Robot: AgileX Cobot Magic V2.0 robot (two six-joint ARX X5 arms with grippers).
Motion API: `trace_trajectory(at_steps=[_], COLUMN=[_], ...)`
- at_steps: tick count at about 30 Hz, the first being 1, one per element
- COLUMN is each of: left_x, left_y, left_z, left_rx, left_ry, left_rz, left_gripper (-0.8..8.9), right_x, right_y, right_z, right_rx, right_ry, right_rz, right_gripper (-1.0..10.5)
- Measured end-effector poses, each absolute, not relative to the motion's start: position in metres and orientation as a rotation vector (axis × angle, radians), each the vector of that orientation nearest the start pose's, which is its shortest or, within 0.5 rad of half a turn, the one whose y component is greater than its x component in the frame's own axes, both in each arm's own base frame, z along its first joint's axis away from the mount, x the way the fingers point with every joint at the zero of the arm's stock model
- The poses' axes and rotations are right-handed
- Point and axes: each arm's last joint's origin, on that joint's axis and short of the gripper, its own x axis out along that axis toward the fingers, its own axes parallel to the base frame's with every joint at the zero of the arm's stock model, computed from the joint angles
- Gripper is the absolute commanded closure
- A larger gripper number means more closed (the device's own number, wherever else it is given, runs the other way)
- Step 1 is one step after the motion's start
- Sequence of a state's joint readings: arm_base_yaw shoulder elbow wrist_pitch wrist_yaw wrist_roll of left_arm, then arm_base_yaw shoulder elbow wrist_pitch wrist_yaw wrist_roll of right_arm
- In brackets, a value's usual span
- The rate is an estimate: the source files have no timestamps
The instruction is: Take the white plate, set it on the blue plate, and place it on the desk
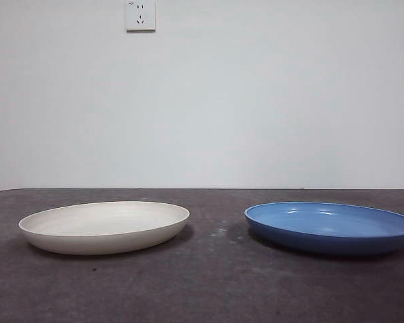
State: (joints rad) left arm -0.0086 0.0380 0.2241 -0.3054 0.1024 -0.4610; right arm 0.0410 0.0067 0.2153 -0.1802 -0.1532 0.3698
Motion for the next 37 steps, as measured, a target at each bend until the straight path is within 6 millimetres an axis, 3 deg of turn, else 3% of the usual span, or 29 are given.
trace_trajectory(at_steps=[9,19,29,37], left_x=[0.074,0.091,0.109,0.108], left_y=[-0.004,-0.011,-0.023,-0.030], left_z=[0.265,0.312,0.326,0.326], left_rx=[-0.386,-0.259,-0.185,-0.150], left_ry=[0.193,0.464,0.730,0.759], left_rz=[-0.092,-0.329,-0.585,-0.670], left_gripper=[7.99,7.99,7.99,7.98], right_x=[0.068,0.078,0.093,0.091], right_y=[0.007,0.011,0.018,0.022], right_z=[0.271,0.323,0.336,0.333], right_rx=[0.309,0.209,0.173,0.142], right_ry=[0.056,0.373,0.724,0.783], right_rz=[0.173,0.282,0.500,0.582], right_gripper=[9.4,9.4,9.4,9.4])
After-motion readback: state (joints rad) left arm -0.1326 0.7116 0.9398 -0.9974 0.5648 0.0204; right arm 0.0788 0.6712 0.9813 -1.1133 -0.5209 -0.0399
